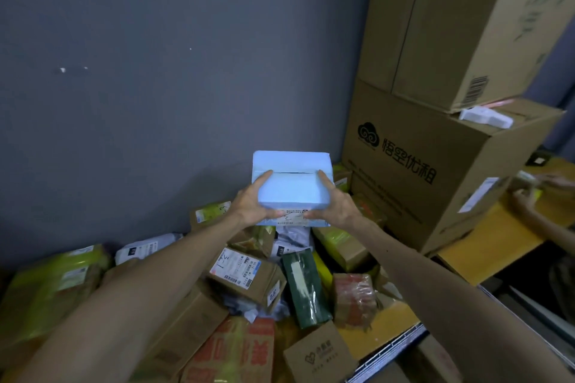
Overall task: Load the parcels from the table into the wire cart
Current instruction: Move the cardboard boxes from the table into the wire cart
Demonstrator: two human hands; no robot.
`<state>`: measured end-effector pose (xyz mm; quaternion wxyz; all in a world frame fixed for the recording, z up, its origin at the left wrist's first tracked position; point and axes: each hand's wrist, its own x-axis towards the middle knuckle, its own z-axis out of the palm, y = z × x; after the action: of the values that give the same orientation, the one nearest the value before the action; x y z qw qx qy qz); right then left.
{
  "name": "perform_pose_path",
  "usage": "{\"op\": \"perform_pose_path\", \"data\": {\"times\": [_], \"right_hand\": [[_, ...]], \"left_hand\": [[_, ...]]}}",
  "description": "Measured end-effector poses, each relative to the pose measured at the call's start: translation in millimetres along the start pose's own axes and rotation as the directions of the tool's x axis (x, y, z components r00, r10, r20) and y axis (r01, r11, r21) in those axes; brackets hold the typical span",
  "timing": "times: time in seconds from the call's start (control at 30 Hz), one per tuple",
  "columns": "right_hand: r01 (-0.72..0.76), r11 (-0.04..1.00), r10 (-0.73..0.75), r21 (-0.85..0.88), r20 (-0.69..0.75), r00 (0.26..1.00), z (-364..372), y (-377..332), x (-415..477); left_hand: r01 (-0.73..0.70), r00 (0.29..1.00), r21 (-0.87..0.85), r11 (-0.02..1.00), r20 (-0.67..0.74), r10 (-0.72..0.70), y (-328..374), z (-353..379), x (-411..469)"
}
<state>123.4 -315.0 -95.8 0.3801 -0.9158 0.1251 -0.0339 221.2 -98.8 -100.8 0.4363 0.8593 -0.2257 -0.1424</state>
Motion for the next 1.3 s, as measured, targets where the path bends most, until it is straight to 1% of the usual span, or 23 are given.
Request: {"op": "perform_pose_path", "data": {"times": [0.13,0.27,0.4,0.57,0.7,0.8,0.9,0.97,1.13,1.3], "right_hand": [[-0.079,0.997,0.079,0.01,-0.033,0.996,13,-8,-40],[-0.136,0.99,0.133,-0.026,-0.087,0.987,20,-9,-86],[-0.194,0.981,0.191,-0.013,-0.124,0.974,4,-11,-128],[-0.279,0.96,0.265,-0.033,-0.222,0.938,-15,-1,-183],[-0.325,0.944,0.298,-0.048,-0.293,0.908,-31,17,-231],[-0.365,0.931,0.334,-0.026,-0.346,0.877,-46,33,-270],[-0.4,0.915,0.389,0.06,-0.402,0.829,-58,52,-313],[-0.425,0.903,0.41,0.066,-0.431,0.804,-66,68,-345],[-0.471,0.865,0.489,0.17,-0.488,0.723,-83,104,-435],[-0.508,0.831,0.541,0.227,-0.542,0.643,-95,142,-543]], "left_hand": [[-0.04,0.999,0.073,0.997,0.037,0.037,-11,-1,-25],[-0.109,0.987,0.013,0.994,0.119,0.106,-7,12,-53],[-0.189,0.971,0.001,0.982,0.149,0.187,10,26,-71],[-0.312,0.929,0.04,0.949,0.224,0.296,39,60,-93],[-0.372,0.883,0.002,0.928,0.31,0.353,63,96,-110],[-0.408,0.846,-0.036,0.912,0.36,0.392,85,127,-124],[-0.438,0.807,-0.052,0.897,0.418,0.418,108,160,-144],[-0.464,0.775,-0.062,0.884,0.455,0.439,124,185,-160],[-0.492,0.707,-0.091,0.866,0.539,0.458,162,249,-215],[-0.563,0.62,-0.076,0.823,0.62,0.481,204,322,-284]]}}
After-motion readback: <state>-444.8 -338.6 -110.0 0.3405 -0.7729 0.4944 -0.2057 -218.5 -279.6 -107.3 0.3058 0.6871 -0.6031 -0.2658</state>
